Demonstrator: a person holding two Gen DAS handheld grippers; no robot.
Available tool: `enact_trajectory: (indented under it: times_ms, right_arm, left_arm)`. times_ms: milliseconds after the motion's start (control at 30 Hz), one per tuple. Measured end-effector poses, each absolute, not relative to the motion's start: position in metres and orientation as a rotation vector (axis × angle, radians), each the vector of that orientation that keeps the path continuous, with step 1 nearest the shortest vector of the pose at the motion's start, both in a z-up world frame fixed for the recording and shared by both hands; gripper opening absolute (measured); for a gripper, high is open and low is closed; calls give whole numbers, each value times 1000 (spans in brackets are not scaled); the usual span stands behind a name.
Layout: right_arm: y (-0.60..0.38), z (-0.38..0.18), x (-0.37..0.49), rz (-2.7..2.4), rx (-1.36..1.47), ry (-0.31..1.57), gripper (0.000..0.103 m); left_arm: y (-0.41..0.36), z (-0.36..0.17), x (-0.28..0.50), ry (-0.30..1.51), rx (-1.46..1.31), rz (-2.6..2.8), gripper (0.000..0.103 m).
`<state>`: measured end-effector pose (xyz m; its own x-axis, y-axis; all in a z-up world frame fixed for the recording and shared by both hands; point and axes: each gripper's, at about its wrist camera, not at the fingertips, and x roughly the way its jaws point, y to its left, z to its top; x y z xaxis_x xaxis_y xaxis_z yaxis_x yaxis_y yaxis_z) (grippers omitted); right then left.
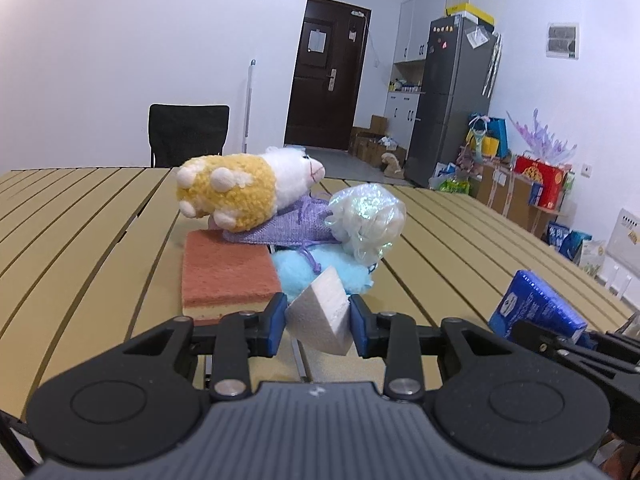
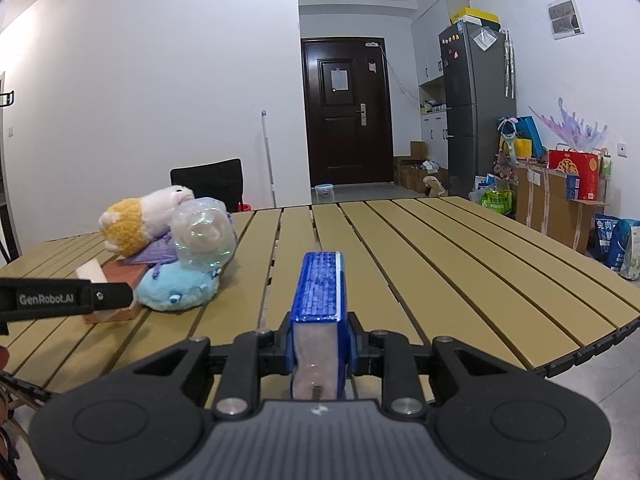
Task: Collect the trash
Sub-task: 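Carry the foam wedge and tissue box down from the table to the black bin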
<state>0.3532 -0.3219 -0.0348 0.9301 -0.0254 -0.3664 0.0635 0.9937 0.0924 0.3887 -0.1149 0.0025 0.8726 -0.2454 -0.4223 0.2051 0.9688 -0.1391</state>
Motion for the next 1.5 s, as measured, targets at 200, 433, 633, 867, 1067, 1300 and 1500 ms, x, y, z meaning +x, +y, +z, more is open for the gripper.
enact_trajectory:
  times_ms: [200,433,633,867,1067,1300,1500]
  right_arm:
    - [-314,-33,340,-20,79,363,23]
    - [-304,-29,320,13,61,343,23]
    - [-286,-27,298,44,21,313,23]
    - [-270,-29,272,90,19,308,23]
    - [-263,-35,248,115,42,326,23]
    - [-256,-44,225,138,66,355,23]
    - [-250,-53,212,151,75,395,23]
  left_arm:
    - [-102,10,373,434,-114,-238,34]
    - [-83,13,353,422,-155,-233,34]
    - [-72,17,330,401,-151,-218,34]
    - [-59,19,305,389,-141,-184,34]
    - [-44,12,278,413,-148,-158,34]
    - [-31,5,243,410,-143,-118,34]
    - [-22,-5,220,436,-125,-93,34]
